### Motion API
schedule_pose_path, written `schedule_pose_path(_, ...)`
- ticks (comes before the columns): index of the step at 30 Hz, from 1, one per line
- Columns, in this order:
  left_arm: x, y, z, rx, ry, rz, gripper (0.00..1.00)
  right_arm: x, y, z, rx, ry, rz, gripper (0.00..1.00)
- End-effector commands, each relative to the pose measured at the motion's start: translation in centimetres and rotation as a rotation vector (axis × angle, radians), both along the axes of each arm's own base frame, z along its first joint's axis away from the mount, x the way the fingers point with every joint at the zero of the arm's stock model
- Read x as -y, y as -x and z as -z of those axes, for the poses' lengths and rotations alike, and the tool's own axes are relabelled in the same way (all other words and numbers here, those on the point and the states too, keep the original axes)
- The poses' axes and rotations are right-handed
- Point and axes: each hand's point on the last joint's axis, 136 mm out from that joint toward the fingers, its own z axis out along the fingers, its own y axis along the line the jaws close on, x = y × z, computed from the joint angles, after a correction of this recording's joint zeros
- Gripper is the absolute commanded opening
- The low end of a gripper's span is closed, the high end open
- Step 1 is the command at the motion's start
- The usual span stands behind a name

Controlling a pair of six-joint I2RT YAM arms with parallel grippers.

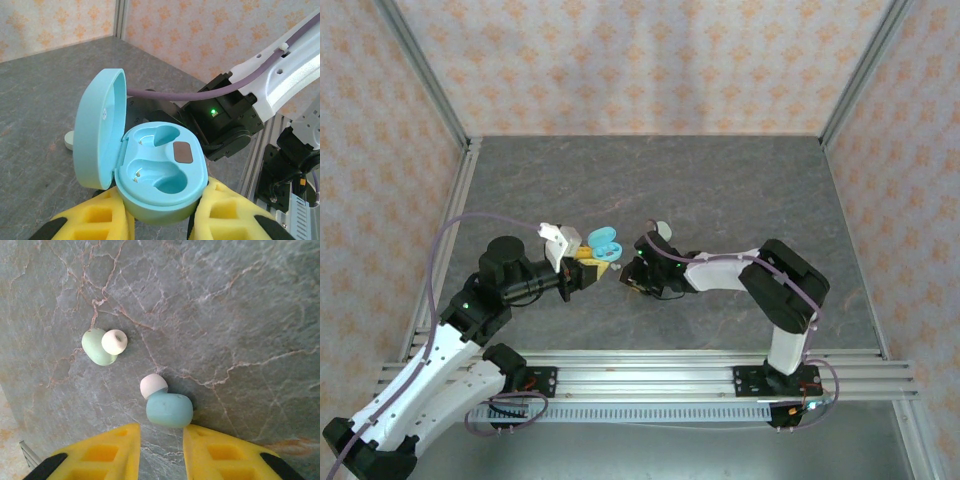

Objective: Insert wireless bluetooth earbuds into charging case

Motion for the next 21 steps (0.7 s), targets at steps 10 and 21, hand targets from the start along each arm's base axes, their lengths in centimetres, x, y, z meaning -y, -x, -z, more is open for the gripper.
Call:
schedule_pose_path(10, -0.2, 0.0, 0.1, 0.0, 0.0, -0.015, 0.14, 0.6, -3.6, -0.2, 0.048, 0.03, 0.047, 0.27)
schedule_pose_path(21, -0.3, 0.0, 0.0, 0.005, 0.0, -0.016, 0.14, 0.7, -4.0, -0.2, 0.045, 0.055, 0.026, 0.27)
